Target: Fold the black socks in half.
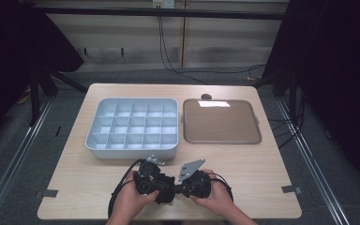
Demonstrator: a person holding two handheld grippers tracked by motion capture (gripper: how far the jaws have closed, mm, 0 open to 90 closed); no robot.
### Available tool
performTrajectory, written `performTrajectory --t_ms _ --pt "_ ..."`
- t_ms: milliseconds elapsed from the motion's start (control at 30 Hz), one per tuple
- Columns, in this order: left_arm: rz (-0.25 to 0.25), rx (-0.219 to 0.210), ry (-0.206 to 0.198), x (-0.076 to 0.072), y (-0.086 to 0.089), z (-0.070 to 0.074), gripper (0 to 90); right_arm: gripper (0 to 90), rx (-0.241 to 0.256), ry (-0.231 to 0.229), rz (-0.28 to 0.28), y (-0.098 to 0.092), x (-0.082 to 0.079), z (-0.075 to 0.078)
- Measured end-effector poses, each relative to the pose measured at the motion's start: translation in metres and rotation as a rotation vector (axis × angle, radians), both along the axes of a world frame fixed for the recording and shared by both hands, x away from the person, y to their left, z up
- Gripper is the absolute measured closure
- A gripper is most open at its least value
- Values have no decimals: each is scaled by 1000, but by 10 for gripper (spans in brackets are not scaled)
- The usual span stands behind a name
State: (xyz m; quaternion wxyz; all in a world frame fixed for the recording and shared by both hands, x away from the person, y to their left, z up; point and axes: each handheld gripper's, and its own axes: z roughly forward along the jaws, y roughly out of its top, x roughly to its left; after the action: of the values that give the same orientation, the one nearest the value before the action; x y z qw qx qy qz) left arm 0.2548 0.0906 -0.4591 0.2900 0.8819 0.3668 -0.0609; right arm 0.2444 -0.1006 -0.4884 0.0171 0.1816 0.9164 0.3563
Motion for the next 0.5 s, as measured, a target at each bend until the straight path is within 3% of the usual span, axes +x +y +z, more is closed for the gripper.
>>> performTrajectory --t_ms 333,500 --pt "10 8 -5 1 2 -4 832 888 1 -15 -2 -2 1 0" --pt "23 42 -12 1 6 -2 845 887 5 -10 -15 -4 1 2"
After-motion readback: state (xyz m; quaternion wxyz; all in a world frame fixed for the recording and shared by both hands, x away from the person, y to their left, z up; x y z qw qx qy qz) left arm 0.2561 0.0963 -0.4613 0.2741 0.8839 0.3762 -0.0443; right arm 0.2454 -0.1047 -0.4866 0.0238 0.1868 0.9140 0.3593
